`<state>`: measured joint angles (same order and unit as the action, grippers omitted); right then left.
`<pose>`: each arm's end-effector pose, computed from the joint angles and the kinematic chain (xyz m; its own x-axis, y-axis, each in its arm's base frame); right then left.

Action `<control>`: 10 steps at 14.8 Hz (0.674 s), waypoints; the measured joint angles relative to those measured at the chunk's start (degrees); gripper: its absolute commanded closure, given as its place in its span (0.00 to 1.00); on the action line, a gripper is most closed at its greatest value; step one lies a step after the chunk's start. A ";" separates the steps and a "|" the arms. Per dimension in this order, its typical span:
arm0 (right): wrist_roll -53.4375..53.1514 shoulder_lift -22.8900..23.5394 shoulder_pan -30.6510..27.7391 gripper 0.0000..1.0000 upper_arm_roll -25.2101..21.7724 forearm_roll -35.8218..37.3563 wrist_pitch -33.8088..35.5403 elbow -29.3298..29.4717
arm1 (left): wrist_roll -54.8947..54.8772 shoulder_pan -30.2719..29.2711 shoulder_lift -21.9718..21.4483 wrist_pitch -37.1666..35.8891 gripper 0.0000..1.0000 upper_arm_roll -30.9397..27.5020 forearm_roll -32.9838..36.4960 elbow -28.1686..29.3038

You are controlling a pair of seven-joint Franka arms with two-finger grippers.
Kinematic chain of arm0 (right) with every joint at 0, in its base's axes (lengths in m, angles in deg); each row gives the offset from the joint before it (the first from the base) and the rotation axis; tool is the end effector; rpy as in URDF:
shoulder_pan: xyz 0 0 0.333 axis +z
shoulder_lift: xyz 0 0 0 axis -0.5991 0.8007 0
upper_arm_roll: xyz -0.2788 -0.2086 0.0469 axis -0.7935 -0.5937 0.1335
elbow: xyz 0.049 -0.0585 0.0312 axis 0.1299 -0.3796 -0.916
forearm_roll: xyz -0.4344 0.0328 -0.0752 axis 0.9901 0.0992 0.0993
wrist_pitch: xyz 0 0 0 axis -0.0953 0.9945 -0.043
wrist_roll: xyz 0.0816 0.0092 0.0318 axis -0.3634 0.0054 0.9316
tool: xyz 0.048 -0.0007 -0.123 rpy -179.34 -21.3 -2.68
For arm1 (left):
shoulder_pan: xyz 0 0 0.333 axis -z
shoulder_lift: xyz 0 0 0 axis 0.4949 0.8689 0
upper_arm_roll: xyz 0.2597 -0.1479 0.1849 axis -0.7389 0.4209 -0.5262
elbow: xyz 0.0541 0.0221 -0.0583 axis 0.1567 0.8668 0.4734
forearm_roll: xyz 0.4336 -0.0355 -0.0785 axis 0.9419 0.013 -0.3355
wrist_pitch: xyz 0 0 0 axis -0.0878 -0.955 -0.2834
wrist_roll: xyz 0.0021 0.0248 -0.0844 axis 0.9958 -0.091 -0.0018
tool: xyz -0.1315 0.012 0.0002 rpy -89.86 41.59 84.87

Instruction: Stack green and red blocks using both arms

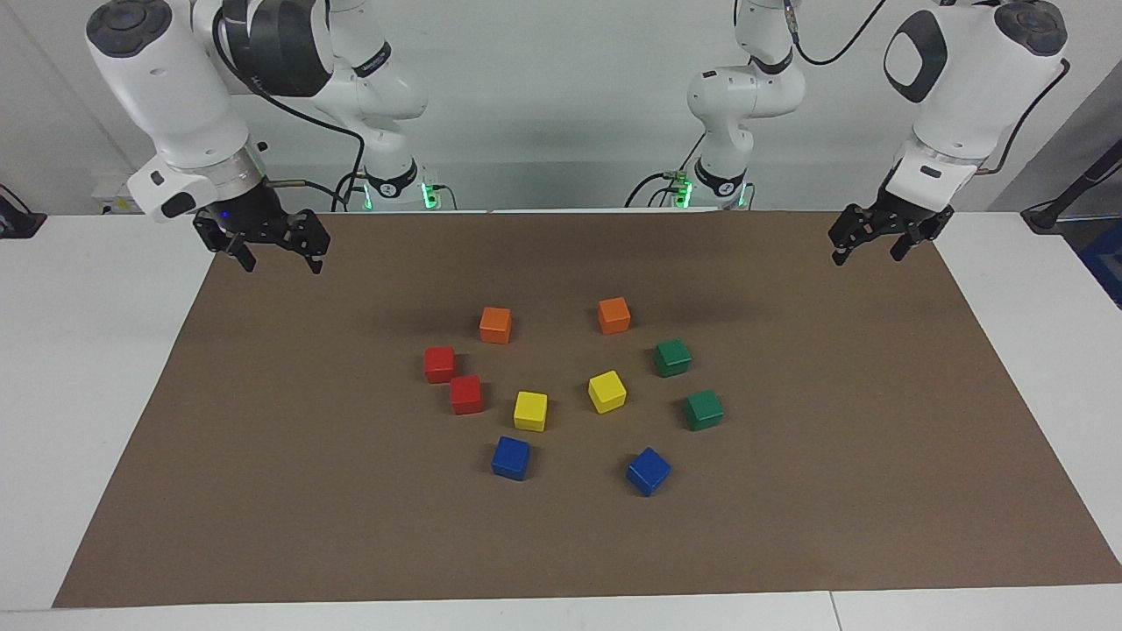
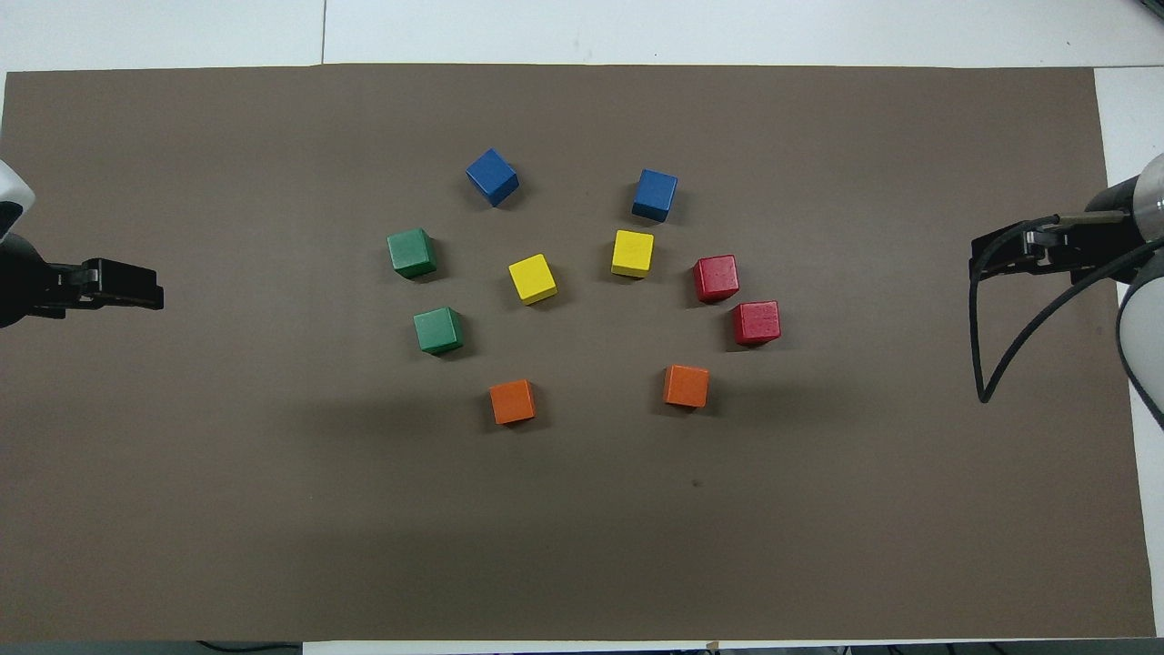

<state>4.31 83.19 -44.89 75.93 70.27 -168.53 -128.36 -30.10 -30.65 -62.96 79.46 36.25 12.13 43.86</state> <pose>0.6126 0.0008 0.5898 0.9975 -0.0669 -0.0243 -0.0666 -0.9977 0.0133 0.5866 -0.0166 0.5800 0.9996 0.0087 0.0278 0.0086 -0.9999 0.0065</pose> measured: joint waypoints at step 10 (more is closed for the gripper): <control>-2.00 0.15 0.78 0.00 0.52 -0.34 -1.21 -1.27 | 0.01 0.00 -0.15 0.00 0.00 0.05 -0.32 -0.10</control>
<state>2.31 83.34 -44.11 76.45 69.93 -169.74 -129.64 -30.09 -30.65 -63.11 79.47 36.30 11.81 43.75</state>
